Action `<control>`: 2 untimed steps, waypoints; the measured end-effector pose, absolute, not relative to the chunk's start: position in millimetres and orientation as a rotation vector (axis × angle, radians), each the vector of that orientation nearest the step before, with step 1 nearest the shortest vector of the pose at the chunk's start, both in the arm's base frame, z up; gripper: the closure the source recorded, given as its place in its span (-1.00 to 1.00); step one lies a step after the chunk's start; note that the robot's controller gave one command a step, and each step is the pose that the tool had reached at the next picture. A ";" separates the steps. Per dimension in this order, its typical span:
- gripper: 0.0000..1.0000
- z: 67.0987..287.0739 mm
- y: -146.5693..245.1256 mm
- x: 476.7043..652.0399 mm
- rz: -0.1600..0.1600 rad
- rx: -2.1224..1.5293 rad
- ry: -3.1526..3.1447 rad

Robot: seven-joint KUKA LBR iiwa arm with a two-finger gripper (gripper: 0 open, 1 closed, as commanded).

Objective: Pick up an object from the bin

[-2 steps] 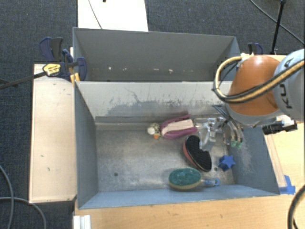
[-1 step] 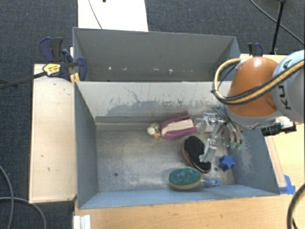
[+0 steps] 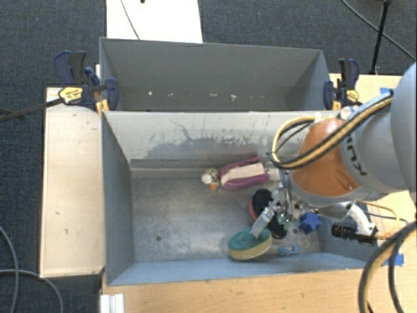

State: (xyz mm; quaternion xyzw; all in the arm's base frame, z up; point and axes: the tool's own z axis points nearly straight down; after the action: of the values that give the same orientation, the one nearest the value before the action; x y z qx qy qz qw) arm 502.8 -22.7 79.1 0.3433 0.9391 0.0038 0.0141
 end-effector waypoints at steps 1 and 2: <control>1.00 79.9 -22.6 503.3 0.012 1.063 2.925; 1.00 169.1 -31.0 503.5 0.003 1.087 2.938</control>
Offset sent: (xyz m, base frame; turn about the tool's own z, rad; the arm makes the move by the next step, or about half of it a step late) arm 0.0000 0.0000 0.0000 0.0000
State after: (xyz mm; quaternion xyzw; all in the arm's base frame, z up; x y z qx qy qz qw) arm 503.5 -31.0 169.1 0.3470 0.9378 0.0011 0.0045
